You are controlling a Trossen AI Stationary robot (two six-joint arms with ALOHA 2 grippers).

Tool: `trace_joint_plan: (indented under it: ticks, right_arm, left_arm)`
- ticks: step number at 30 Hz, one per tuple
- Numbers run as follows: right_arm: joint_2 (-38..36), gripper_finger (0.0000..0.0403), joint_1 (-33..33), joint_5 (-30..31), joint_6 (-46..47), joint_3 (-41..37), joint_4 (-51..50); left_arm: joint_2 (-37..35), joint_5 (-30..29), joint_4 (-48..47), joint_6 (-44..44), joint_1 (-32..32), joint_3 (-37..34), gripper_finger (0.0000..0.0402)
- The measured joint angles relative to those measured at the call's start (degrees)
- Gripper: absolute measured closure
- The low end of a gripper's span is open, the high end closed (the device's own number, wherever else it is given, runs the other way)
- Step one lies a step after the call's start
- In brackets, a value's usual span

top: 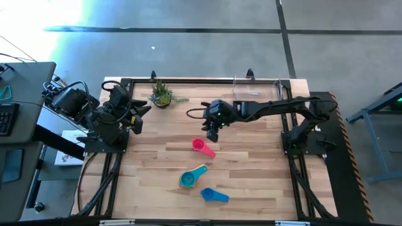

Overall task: Nest measuring cups in basket
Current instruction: Stack the red measuring cup on top of the light blue measuring cup

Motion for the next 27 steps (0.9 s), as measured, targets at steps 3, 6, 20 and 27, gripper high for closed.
trace_joint_plan:
  ticks: [3,6,20,27]
  right_arm:
    - [2.06,0.0293,0.44,0.02,0.62,0.00,0.48]
    - [4.17,0.0293,0.99,0.13,1.30,0.00,0.54]
    - [11.92,0.0293,3.36,-1.42,2.67,0.00,3.08]
    - [14.09,0.0293,3.40,-1.44,3.75,0.02,5.54]
  left_arm:
    - [0.00,0.00,0.00,0.02,0.00,0.00,0.0286]
    - [-0.02,0.04,-0.02,0.02,0.00,0.00,0.0286]
    - [-0.04,0.12,-0.01,0.07,0.00,0.00,0.0286]
    - [-0.03,0.34,-0.03,0.07,0.00,0.00,0.0286]
